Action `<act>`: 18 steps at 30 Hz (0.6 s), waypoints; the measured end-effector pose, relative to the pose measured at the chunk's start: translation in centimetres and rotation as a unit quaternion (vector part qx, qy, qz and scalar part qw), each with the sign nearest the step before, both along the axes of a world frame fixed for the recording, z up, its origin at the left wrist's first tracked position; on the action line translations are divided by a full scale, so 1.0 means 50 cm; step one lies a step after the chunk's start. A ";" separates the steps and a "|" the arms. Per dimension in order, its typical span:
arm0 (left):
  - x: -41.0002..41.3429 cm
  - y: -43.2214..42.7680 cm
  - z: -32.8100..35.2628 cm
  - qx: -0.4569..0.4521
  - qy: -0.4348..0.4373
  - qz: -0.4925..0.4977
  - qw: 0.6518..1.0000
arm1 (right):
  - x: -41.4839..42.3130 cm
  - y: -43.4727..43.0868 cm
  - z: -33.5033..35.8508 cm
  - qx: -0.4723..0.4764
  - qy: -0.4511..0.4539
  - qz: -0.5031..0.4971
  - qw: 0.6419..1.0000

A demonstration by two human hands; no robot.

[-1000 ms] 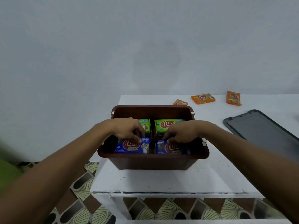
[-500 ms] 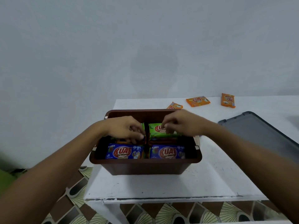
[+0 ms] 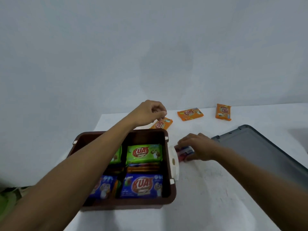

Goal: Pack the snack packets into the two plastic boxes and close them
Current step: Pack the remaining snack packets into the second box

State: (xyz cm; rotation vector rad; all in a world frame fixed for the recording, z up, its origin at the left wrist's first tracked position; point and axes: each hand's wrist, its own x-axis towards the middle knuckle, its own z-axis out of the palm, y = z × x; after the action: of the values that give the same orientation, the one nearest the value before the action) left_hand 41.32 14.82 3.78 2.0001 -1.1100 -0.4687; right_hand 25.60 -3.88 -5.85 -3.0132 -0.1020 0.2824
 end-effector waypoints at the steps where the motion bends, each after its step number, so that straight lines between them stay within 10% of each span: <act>1: 0.011 -0.026 -0.006 0.012 -0.012 0.008 1.000 | 0.009 -0.019 -0.003 -0.021 -0.010 0.009 1.000; 12: 0.141 -0.216 -0.102 0.392 -0.171 0.008 0.904 | 0.074 -0.258 -0.003 0.028 0.002 -0.032 0.999; 18: 0.131 -0.252 -0.137 0.435 -0.142 0.046 0.888 | 0.100 -0.274 0.002 0.123 -0.055 -0.080 0.988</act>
State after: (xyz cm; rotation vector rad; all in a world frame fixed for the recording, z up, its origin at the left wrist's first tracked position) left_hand 47.86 2.20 -3.05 2.9712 -1.0618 -0.7258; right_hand 30.63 -17.56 -5.76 -2.7683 0.0884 0.0815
